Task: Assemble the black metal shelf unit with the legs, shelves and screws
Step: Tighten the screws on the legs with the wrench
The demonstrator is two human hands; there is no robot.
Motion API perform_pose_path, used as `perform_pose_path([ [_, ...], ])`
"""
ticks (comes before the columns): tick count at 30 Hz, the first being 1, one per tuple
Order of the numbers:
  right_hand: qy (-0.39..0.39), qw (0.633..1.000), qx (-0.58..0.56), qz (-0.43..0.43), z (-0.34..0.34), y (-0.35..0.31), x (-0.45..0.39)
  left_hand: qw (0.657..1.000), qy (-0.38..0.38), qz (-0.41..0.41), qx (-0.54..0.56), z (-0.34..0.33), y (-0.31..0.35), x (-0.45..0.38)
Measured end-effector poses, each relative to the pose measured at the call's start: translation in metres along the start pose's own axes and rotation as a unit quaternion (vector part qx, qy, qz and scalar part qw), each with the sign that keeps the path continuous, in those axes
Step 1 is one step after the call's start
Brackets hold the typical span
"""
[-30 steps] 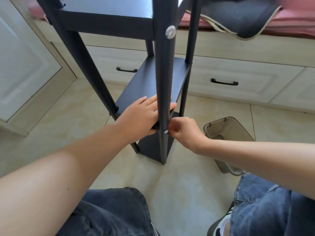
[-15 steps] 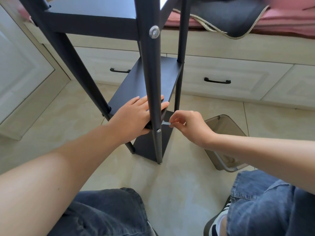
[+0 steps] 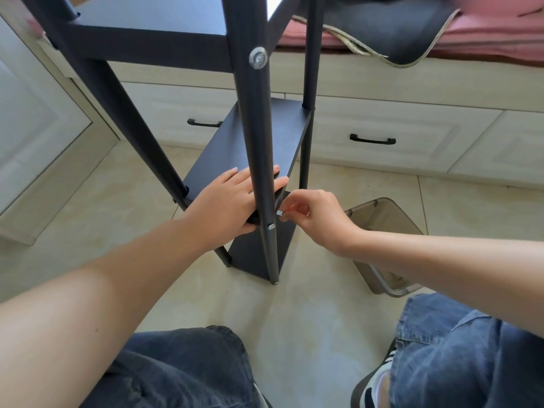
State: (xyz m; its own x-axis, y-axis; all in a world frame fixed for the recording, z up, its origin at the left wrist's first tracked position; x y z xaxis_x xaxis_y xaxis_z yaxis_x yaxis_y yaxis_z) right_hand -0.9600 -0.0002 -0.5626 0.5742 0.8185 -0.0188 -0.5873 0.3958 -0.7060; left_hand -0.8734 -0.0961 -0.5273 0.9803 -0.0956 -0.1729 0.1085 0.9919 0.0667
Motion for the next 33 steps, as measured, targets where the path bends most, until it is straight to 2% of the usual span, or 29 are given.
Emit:
perform_pose_path([
  [18,-0.011,0.997,-0.061,-0.035,-0.018,-0.006,-0.002,1.000,-0.001,0.008,-0.001,0.004,0.001,0.000],
  [26,-0.026,0.998,-0.040,-0.047,-0.025,-0.002,-0.001,1.000,-0.007,0.018,0.008,0.004,0.001,0.000],
  [33,-0.030,0.997,-0.045,-0.054,-0.021,-0.002,0.002,0.997,-0.020,0.036,0.073,0.007,-0.002,0.000],
])
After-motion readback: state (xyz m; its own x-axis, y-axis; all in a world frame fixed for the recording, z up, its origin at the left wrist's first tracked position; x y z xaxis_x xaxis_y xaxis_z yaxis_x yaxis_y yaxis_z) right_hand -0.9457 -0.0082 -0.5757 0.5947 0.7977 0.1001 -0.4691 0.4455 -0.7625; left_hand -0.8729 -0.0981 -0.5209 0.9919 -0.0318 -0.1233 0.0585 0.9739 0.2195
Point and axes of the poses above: each hand's wrist, its own x-axis away from the middle knuckle, its own z-axis out of the back of the hand, y = z × x, the point moved 8 cm from there along -x, towards the middle knuckle, and after that the axes turned 5 degrees about x, right-handed, at the moved point
